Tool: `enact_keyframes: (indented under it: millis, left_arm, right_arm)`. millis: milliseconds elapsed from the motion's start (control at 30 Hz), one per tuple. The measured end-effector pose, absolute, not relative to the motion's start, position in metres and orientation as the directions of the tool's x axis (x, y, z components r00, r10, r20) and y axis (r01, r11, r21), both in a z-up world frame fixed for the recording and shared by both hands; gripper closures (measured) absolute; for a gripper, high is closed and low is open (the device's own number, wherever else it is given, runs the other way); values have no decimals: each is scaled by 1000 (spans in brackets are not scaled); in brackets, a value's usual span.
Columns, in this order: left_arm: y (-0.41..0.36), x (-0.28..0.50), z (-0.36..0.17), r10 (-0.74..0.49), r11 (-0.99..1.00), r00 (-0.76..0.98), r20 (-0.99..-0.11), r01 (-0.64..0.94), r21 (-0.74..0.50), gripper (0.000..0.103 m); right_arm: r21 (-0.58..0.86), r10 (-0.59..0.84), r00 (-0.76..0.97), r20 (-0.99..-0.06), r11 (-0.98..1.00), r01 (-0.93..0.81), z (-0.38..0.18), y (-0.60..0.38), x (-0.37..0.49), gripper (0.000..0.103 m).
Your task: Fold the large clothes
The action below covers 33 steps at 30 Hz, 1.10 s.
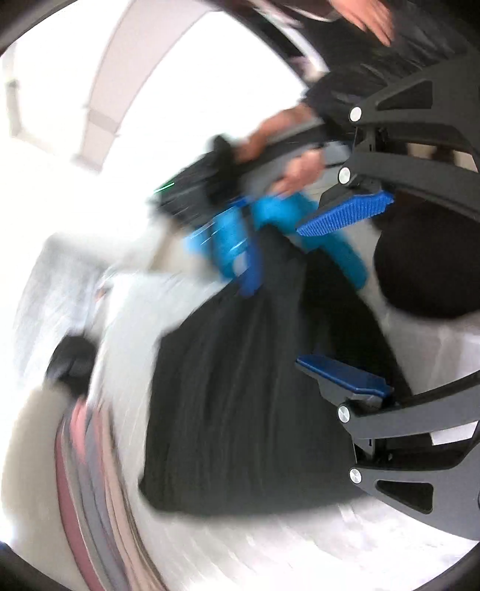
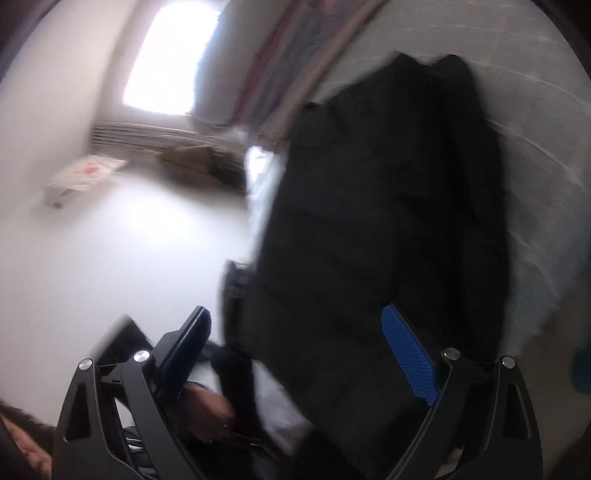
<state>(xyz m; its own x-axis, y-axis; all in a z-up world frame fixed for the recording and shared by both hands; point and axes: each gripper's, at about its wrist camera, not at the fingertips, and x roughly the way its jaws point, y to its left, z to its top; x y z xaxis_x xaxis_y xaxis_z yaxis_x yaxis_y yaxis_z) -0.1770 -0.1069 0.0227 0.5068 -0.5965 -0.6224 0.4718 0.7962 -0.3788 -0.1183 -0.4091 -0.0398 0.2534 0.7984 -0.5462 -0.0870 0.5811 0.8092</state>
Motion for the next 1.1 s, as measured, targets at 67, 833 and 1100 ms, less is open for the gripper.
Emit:
enact_keyframes:
  millis: [67,833,1100]
  left_arm:
    - [-67,-163,25,-558,829,575,-599,363,-424,30]
    - [-79,-157,-33,-464,882,528,-711,353,-313,30]
    - [-68,-155,-28,-507,861,507,-697,348,-372,30]
  right_arm:
    - [809,790,261,-555,586,-54,-51,-415,-123,25]
    - [784,750,320,-578,619,-36,-45,-423,-181,18]
    - [741,712,316,-627,670,-41,-45,-411,-181,18]
